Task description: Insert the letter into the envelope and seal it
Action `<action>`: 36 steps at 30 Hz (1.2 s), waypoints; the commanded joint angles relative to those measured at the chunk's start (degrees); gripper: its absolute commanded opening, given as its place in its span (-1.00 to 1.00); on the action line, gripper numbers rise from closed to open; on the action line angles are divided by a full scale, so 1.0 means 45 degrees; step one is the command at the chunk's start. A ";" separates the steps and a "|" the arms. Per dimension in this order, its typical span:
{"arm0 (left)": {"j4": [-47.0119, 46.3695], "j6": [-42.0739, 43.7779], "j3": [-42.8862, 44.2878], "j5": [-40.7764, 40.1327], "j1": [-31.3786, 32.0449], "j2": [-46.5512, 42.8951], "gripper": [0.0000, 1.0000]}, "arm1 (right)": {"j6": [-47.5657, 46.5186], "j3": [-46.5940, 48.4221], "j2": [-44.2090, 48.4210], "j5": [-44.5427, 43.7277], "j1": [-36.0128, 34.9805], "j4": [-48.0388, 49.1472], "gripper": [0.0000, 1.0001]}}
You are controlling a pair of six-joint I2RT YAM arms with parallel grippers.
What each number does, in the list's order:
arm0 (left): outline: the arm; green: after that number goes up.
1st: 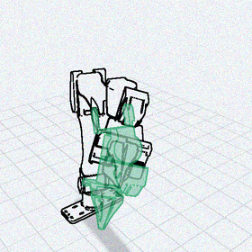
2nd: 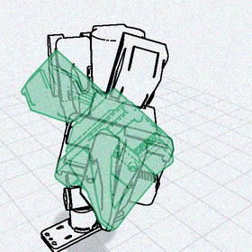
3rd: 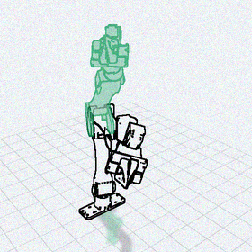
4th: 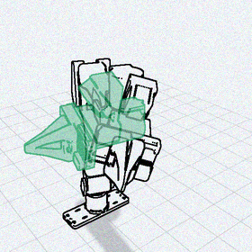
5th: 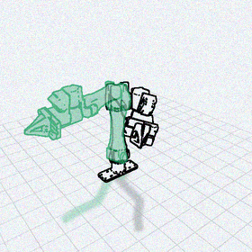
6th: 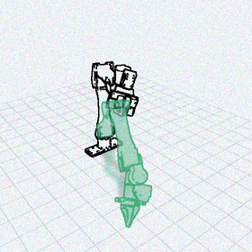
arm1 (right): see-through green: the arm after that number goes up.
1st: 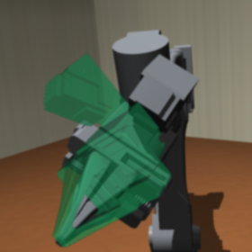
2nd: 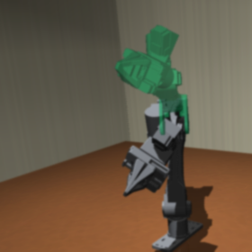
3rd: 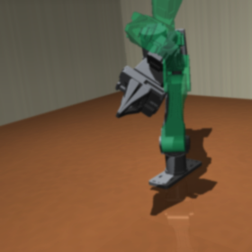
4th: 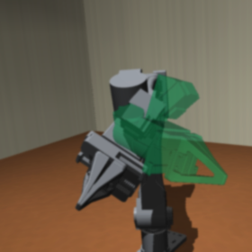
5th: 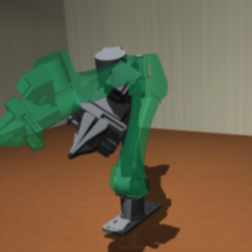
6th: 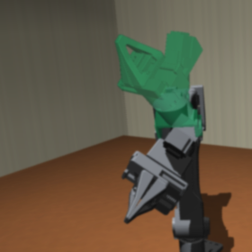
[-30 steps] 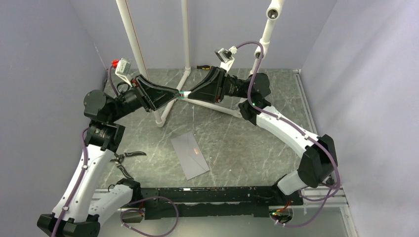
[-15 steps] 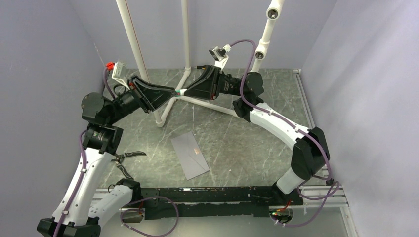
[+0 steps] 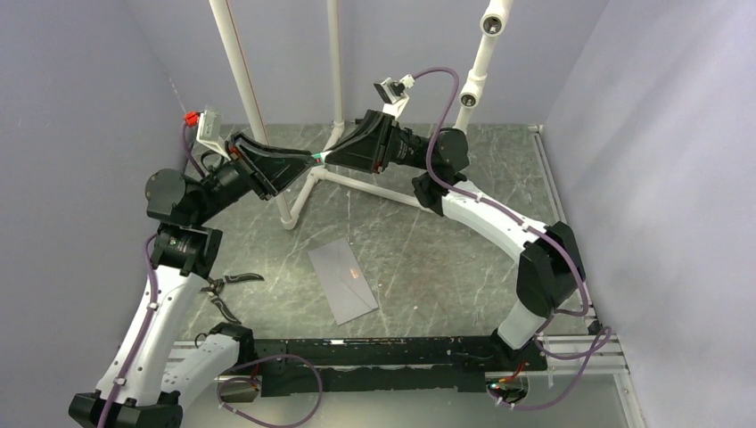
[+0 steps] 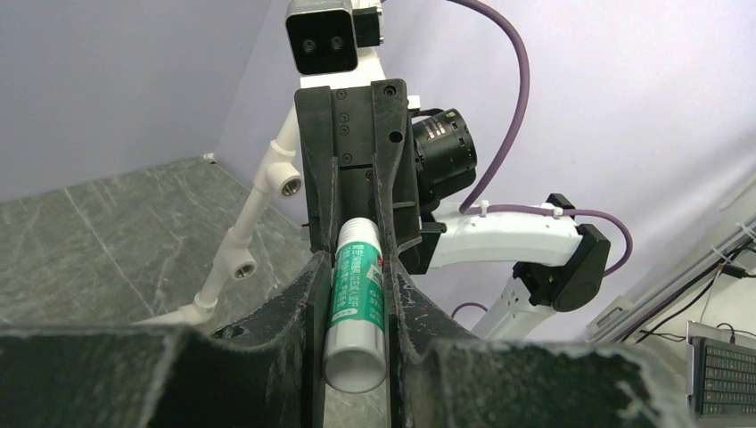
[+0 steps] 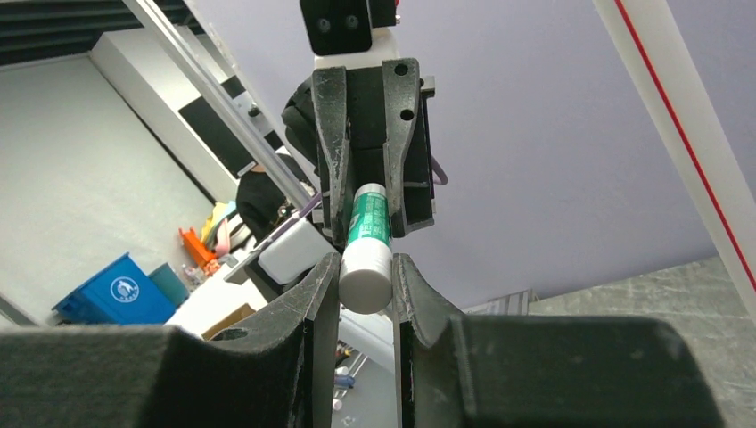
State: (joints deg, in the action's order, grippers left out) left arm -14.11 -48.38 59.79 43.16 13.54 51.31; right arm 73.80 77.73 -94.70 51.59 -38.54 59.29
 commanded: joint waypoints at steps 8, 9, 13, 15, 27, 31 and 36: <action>0.2314 0.0250 -0.0784 0.0031 0.0662 0.1159 -0.95 | 0.0278 0.0757 -0.0282 -0.0770 -0.2274 0.1028 -1.00; 0.2342 0.0220 -0.0786 -0.0238 0.0663 0.1091 -0.95 | 0.0182 0.0741 -0.0221 -0.0780 -0.2274 0.0810 -1.00; 0.2871 0.0398 -0.0535 -0.0668 0.0601 0.0769 -0.95 | -0.0730 0.0227 0.0497 -0.1265 -0.2001 -0.0519 -1.00; 0.3042 0.0682 -0.0406 -0.0847 0.0505 0.0411 -0.95 | -0.1311 -0.0310 0.1099 -0.1772 -0.1743 -0.1495 -1.00; 0.3761 0.2862 0.0043 0.0742 0.0448 -0.0029 -0.95 | -0.2312 -0.1620 0.2717 -0.3166 -0.1265 -0.4400 0.18; 0.4544 0.3636 0.0639 0.1427 0.0448 0.0109 -0.95 | -0.1342 -0.1966 0.3101 -0.2688 -0.0750 -0.4117 0.44; 0.4606 0.3897 0.0919 0.2287 0.0448 0.0073 -0.95 | -0.1960 -0.1863 0.3976 -0.2269 -0.0497 -0.6797 0.50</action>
State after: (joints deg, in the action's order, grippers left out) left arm 5.37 -34.28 60.77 48.62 15.53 52.01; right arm 66.48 68.10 -82.15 38.92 -41.45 35.33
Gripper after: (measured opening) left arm 0.257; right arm 0.744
